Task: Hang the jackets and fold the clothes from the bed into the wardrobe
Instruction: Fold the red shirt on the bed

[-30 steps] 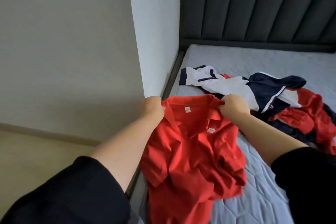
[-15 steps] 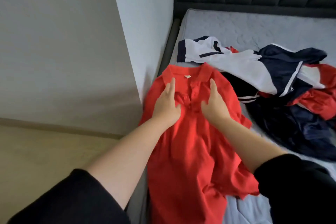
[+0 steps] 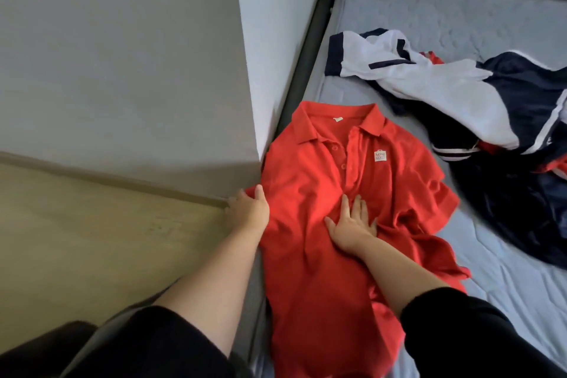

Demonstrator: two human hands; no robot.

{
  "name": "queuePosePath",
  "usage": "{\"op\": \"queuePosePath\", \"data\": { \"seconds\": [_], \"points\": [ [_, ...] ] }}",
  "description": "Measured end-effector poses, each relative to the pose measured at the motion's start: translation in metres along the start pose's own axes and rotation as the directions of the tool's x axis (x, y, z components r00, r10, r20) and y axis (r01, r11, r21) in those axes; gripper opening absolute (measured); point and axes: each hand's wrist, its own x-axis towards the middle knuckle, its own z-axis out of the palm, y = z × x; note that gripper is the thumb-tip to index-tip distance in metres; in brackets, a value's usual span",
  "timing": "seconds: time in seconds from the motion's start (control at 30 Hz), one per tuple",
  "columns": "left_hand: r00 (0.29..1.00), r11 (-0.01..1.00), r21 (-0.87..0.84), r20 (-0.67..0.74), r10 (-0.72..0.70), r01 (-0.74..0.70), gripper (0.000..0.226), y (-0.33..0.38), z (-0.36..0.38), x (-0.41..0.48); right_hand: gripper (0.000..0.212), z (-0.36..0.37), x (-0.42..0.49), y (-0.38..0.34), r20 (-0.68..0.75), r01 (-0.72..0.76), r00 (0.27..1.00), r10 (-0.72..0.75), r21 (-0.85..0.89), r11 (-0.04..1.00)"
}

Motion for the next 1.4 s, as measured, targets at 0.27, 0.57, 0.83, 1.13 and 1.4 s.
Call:
{"op": "queuePosePath", "data": {
  "seconds": [0.27,0.57,0.83,1.13,1.4],
  "points": [
    [0.670,0.591,-0.404,0.658,-0.343,0.698,0.027,-0.016,-0.026,0.016,0.080,-0.001,-0.003,-0.001,-0.005,0.000,1.000,0.000,-0.027,1.000],
    [0.956,0.792,-0.578,-0.071,-0.286,0.194,0.028,-0.021,-0.035,0.021,0.081,-0.001,-0.003,-0.001,0.002,0.000,1.000,0.000,-0.034,0.999],
    [0.797,0.806,0.212,-0.149,0.585,-0.552,0.049,0.006,-0.016,-0.016,0.074,-0.026,-0.017,0.002,-0.049,0.110,0.993,-0.106,0.090,0.990],
    [0.609,0.499,0.353,0.516,0.602,-0.792,0.059,0.024,0.046,-0.095,0.047,-0.083,-0.031,0.105,-0.422,-0.173,0.631,0.650,0.741,0.649],
    [0.561,0.427,0.364,0.564,0.606,-0.828,0.062,0.013,0.046,-0.082,0.008,-0.120,-0.027,0.138,0.276,-0.293,0.901,0.336,0.956,0.000]
  ]
}}
